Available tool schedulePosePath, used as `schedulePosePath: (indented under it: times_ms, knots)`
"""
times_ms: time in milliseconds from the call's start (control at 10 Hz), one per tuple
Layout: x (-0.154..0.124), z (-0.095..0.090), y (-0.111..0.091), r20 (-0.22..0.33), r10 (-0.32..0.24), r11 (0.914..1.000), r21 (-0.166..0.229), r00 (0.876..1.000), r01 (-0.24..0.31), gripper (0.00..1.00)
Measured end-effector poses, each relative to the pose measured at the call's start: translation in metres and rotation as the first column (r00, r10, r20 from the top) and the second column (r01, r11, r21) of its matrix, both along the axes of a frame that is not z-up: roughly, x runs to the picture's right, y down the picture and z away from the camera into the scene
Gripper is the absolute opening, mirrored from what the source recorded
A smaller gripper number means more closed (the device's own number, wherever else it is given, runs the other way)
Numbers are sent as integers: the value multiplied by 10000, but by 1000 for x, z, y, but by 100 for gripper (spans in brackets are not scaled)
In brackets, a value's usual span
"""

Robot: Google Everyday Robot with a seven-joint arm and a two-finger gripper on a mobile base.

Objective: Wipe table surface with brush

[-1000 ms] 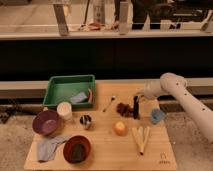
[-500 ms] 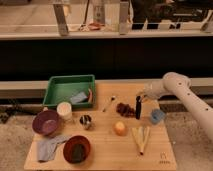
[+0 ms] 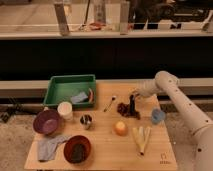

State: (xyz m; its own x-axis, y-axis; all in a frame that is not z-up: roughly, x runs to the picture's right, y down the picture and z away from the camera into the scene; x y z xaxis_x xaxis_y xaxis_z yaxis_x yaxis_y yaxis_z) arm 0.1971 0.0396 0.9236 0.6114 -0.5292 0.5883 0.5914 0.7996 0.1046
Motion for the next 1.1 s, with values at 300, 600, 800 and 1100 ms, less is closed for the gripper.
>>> schedulePosePath:
  times_ms: [300,600,800,1100]
  knots:
    - [15,3,8,-311,675,9977,82,9972,-672,0]
    - [35,3,14,-646,1214,9926,102,9905,-1210,0]
    - [50,3,5,-818,1541,9879,281,9847,-1523,0]
    - [58,10,-11,-856,1617,9865,399,9831,-1588,0]
